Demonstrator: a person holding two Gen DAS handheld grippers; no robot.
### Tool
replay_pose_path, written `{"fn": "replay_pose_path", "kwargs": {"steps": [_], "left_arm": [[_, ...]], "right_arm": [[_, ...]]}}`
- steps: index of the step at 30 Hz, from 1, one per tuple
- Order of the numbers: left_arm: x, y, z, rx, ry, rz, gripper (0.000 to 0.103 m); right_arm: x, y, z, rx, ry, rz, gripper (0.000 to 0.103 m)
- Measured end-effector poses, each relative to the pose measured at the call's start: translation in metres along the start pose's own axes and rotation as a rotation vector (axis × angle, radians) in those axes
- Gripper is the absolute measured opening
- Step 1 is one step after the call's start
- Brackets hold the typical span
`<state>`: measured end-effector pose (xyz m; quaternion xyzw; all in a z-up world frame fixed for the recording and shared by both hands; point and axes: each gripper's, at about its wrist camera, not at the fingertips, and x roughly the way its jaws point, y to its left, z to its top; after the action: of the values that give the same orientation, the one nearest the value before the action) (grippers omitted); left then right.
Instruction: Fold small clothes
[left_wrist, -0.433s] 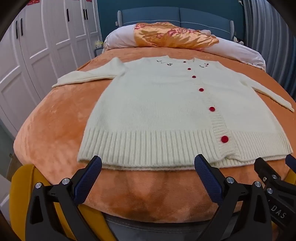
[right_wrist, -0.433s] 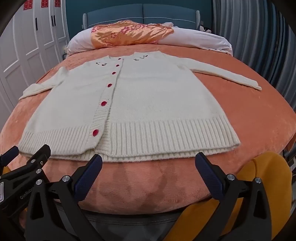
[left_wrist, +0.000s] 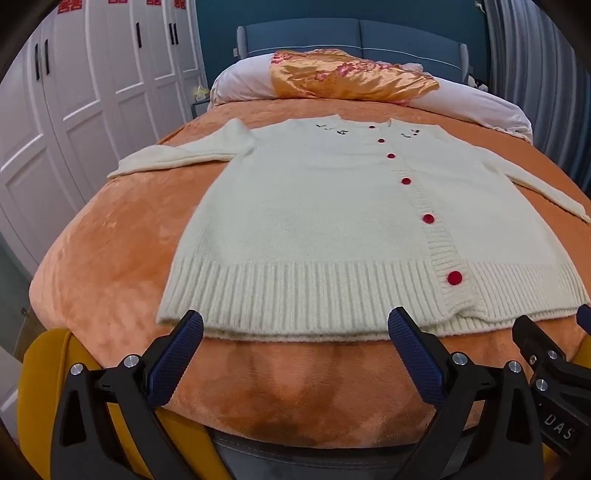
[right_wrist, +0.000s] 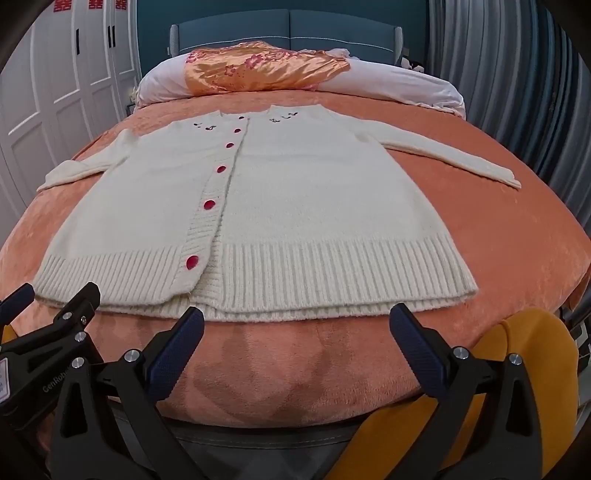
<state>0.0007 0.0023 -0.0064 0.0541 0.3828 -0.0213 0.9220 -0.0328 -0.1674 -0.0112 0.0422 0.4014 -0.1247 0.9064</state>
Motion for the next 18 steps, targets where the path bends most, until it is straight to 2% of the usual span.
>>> {"fn": "replay_pose_path", "kwargs": {"steps": [10, 18], "left_arm": [[-0.0024, -0.0063, -0.0006, 0.019, -0.009, -0.015, 0.098], [0.0003, -0.0055, -0.001, 0.019, 0.0, -0.014, 0.098]], "right_arm": [[-0.0095, -0.0005, 0.0032, 0.001, -0.04, 0.002, 0.098], [-0.0074, 0.0003, 0.0031, -0.007, -0.031, 0.0, 0.098]]}}
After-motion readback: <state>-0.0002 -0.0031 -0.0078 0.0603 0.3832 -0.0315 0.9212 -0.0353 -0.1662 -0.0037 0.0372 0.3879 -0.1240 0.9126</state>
